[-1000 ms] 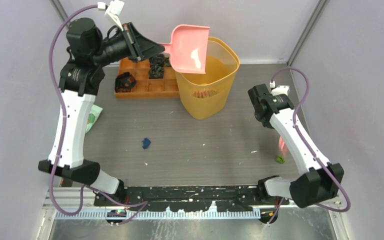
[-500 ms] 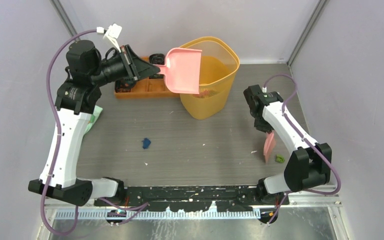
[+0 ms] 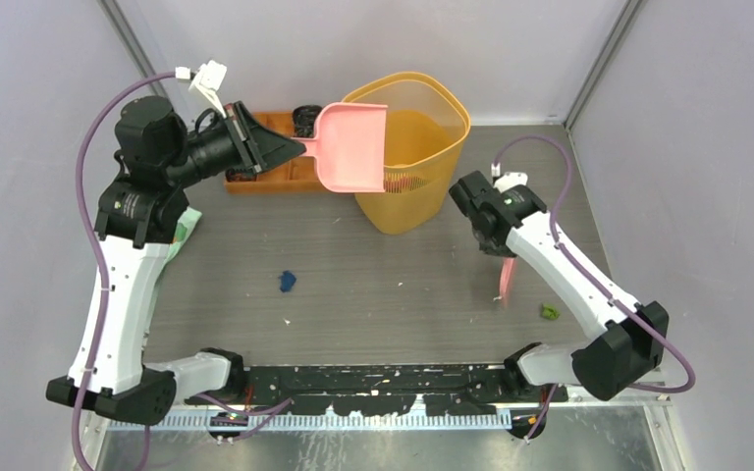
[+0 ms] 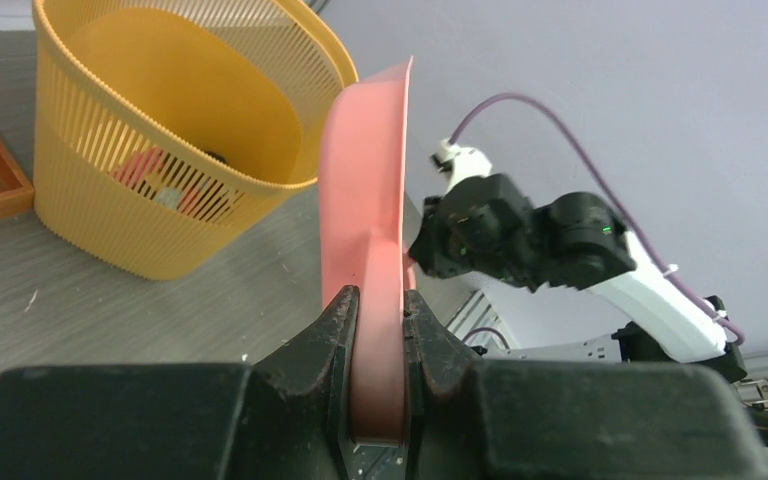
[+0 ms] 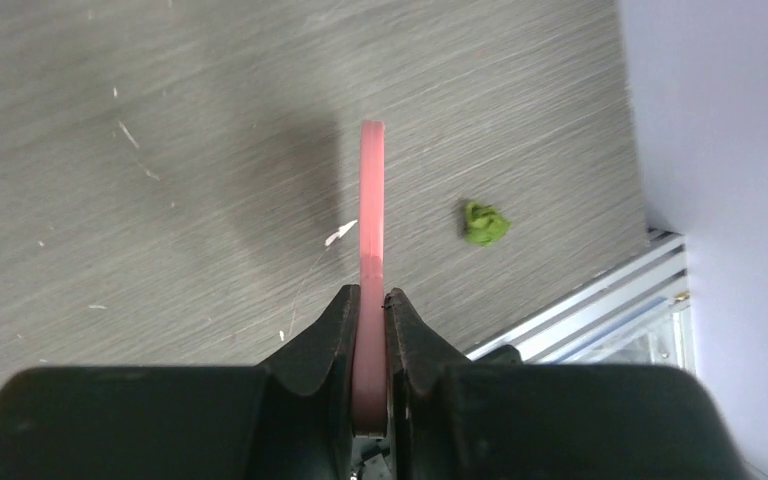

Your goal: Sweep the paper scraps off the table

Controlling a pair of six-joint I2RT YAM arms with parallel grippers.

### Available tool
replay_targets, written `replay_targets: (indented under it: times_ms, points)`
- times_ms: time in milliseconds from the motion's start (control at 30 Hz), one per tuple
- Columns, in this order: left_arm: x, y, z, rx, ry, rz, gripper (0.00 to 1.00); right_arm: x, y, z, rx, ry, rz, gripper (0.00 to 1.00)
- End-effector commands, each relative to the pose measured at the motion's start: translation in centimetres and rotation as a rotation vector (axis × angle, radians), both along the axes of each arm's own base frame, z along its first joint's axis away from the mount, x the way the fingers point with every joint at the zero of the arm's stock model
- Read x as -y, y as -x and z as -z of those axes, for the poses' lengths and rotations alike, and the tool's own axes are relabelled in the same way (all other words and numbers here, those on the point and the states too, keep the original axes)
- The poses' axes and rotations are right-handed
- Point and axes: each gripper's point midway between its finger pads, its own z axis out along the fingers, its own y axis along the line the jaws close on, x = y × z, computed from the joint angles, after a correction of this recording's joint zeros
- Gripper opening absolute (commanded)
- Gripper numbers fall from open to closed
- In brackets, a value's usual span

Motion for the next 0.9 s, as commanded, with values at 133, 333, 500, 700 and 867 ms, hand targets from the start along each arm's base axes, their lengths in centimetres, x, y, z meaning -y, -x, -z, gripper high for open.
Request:
replay_targets:
  times_ms: [133, 333, 500, 700, 867]
  points:
    - [0.3, 0.1, 4.8, -0.130, 0.000, 0.031, 0.01, 5.7, 3.1, -7.7, 0.015, 0.293, 0.146, 0.01]
    - [1.0, -0.1, 7.9, -0.228, 0.016, 0.067, 0.01, 7.2, 3.5, -6.1, -0.048, 0.322, 0.297, 0.00]
    - [1.3, 0.5, 8.2, -0.245, 0.029, 0.100, 0.01, 8.8, 3.6, -6.1, 0.004, 0.295, 0.456, 0.01]
    - [1.1, 2.0, 8.0, -0.234, 0.034, 0.122, 0.00, 9.8, 4.0, -2.7, -0.027, 0.269, 0.584, 0.01]
    - [0.8, 2.9, 8.4, -0.234, 0.034, 0.123, 0.01, 9.0, 5.4, 2.9, -0.127, 0.197, 0.649, 0.01]
